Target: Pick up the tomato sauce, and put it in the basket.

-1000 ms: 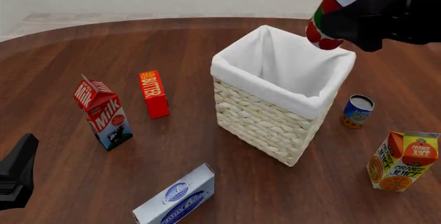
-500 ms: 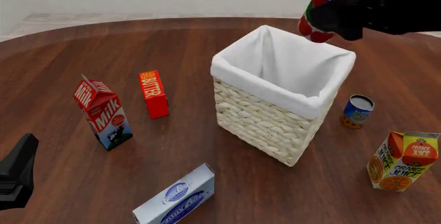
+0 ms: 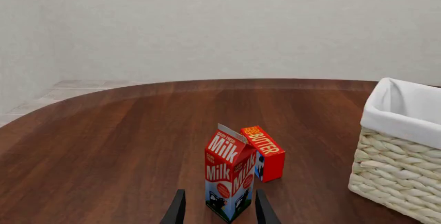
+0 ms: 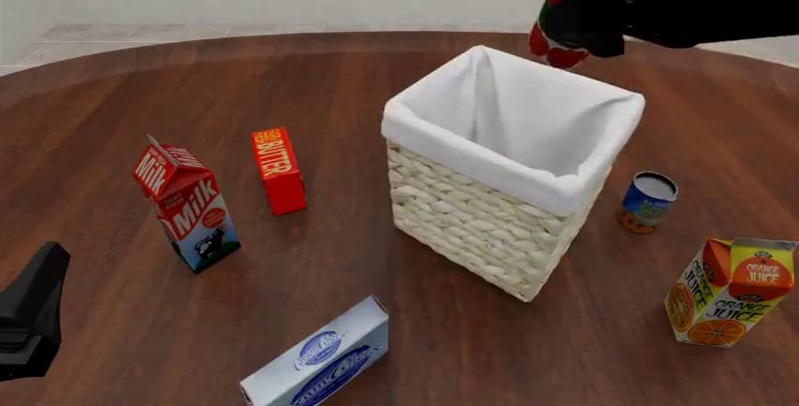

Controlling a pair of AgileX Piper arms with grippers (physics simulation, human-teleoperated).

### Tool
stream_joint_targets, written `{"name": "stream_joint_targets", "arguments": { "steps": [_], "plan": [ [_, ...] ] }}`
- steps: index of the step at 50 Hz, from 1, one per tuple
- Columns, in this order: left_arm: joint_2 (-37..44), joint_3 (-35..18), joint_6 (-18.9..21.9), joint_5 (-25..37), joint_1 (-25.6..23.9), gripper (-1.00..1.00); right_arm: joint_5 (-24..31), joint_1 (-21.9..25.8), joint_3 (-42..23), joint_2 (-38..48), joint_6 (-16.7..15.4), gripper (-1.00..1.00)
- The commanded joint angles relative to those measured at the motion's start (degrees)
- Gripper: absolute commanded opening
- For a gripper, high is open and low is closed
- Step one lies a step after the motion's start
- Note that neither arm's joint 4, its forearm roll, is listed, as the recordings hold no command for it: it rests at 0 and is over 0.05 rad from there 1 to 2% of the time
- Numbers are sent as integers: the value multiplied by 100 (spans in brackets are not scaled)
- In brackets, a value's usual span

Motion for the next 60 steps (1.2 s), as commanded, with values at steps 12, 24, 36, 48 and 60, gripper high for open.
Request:
{"name": "stream_joint_targets", "arguments": {
  "steps": [12,24,36,48,60],
  "plan": [
    [15,83,17,-98,-17,100,16,-170,-559,653,57,-100],
    [15,83,17,-98,-17,100,-92,-233,-573,884,132,-100],
    [10,82,18,-94,-16,100,-237,-276,-611,1100,220,-100],
    [-26,87,16,-63,-16,100,-379,-309,-691,1375,261,-100],
    [11,83,16,-94,-16,100,-461,-443,-637,1497,279,-100]
  ]
}}
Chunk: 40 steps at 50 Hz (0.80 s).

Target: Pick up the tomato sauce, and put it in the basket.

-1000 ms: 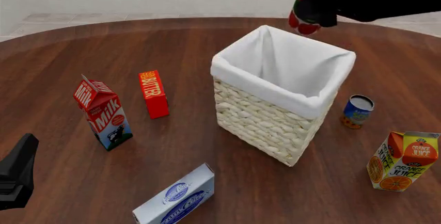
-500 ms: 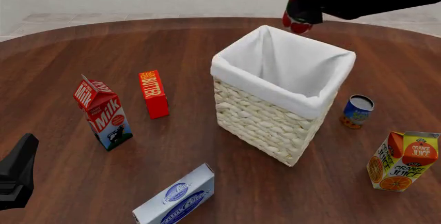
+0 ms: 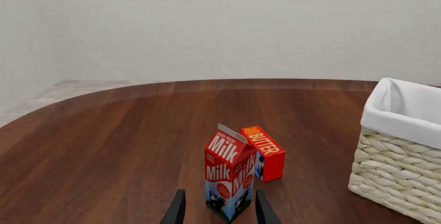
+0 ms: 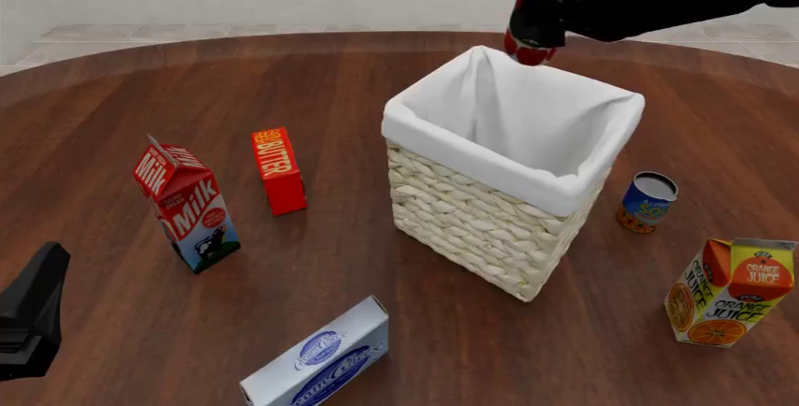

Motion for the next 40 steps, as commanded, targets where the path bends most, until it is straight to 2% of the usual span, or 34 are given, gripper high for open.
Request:
{"name": "stream_joint_targets", "arguments": {
  "steps": [1,40],
  "plan": [
    [20,83,17,-102,-17,100,-105,-132,-13,167,117,-100],
    [-21,87,17,-66,-16,100,153,-241,-13,631,140,-100]
  ]
}}
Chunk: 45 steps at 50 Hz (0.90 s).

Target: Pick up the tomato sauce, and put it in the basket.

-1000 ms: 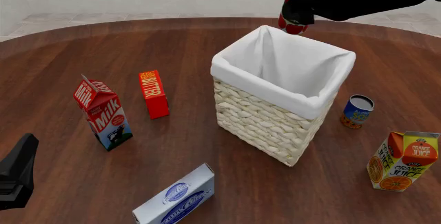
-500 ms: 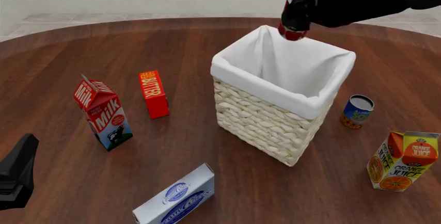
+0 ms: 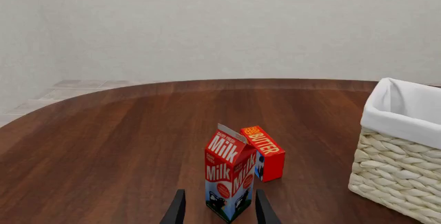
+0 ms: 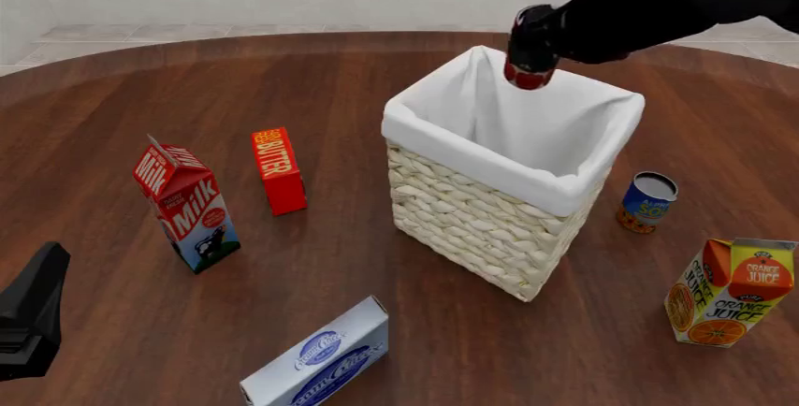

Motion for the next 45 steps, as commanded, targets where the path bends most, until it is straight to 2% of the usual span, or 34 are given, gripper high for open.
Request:
{"name": "stream_joint_targets", "arguments": {
  "steps": [1,45],
  "plan": [
    [13,83,16,-96,-16,100,69,-39,39,105,123,-100],
    [16,83,17,-99,-17,100,160,-37,303,398,209,-100]
  ]
}}
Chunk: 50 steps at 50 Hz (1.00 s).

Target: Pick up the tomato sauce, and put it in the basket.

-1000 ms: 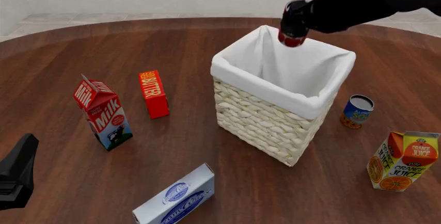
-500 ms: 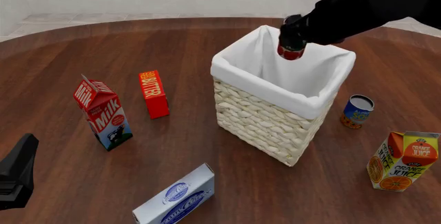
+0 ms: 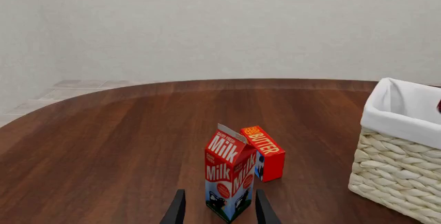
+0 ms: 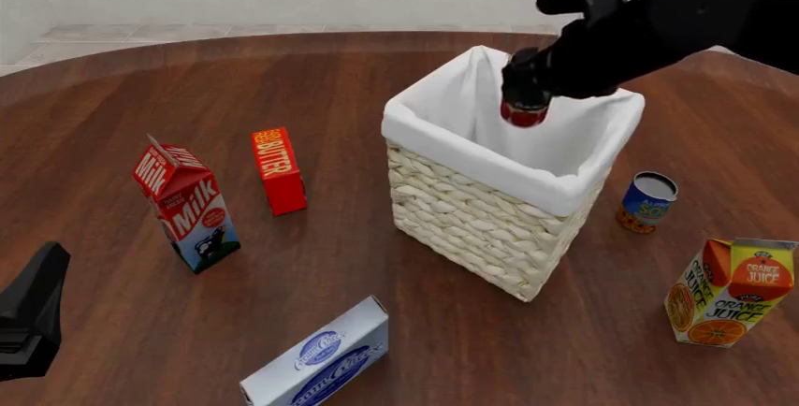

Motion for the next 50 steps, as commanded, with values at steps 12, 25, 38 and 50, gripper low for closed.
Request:
{"name": "stream_joint_targets", "arguments": {
  "steps": [12,25,38,50],
  "plan": [
    [18,83,17,-100,-15,100,-29,-11,118,172,138,-100],
    [-24,87,16,-64,-15,100,-72,-17,139,306,144,-100],
    [-22,87,16,-65,-15,100,-152,6,175,464,169,-100],
    [-21,87,17,-65,-15,100,-159,-27,151,576,142,-100]
  ]
}}
